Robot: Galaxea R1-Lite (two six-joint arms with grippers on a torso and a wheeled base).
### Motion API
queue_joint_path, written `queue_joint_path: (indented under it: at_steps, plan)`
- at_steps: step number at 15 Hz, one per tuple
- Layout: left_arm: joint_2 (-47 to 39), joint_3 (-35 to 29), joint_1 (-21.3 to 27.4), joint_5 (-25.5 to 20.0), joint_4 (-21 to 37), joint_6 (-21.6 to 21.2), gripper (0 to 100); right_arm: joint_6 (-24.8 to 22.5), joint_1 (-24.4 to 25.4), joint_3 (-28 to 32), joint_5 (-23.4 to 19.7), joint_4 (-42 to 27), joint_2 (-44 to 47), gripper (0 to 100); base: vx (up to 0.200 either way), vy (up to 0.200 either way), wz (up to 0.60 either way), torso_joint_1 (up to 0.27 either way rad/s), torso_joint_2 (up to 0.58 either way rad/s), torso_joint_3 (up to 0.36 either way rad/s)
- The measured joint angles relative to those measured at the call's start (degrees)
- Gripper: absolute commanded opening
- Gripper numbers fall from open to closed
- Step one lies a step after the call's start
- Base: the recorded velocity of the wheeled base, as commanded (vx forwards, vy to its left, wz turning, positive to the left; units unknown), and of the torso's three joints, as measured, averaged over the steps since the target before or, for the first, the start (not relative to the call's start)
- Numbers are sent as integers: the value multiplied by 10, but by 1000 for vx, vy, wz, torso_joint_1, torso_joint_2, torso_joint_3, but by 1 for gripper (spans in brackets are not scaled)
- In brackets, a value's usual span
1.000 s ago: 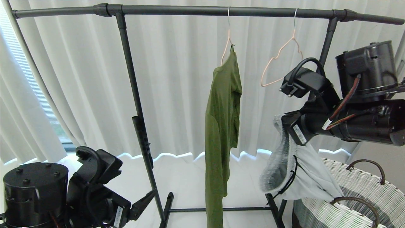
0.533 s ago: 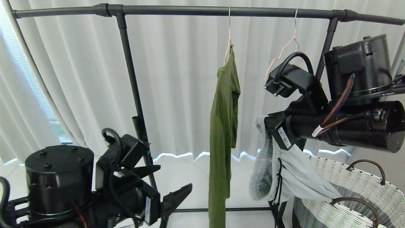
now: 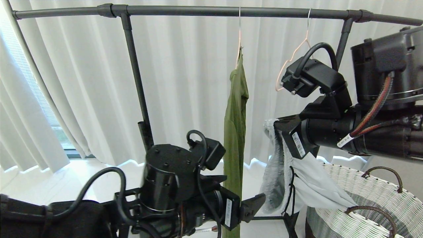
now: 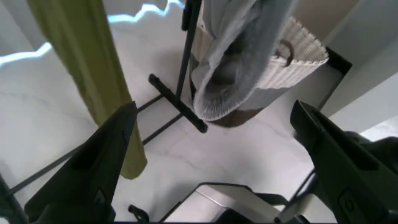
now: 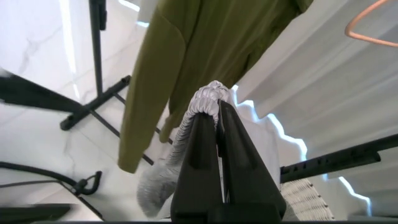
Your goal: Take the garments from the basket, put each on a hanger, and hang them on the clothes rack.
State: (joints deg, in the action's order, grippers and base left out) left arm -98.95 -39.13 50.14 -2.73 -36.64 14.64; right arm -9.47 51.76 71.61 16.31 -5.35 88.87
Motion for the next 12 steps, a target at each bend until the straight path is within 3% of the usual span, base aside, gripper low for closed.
queue_joint_path:
  at_steps: [6,11,12]
  plan:
    - [-189,-54,-15,0,-100,0,100,12,2,0,-2,-1,-22,0,0,0,0,0,0,0]
    - [-273,-90,-25,0,-113,1,100,25,2,-2,-3,-5,-40,0,0,0,0,0,0,0]
    - [-280,-93,-25,0,-113,2,0,25,2,-4,-3,-5,-43,0,0,0,0,0,0,0]
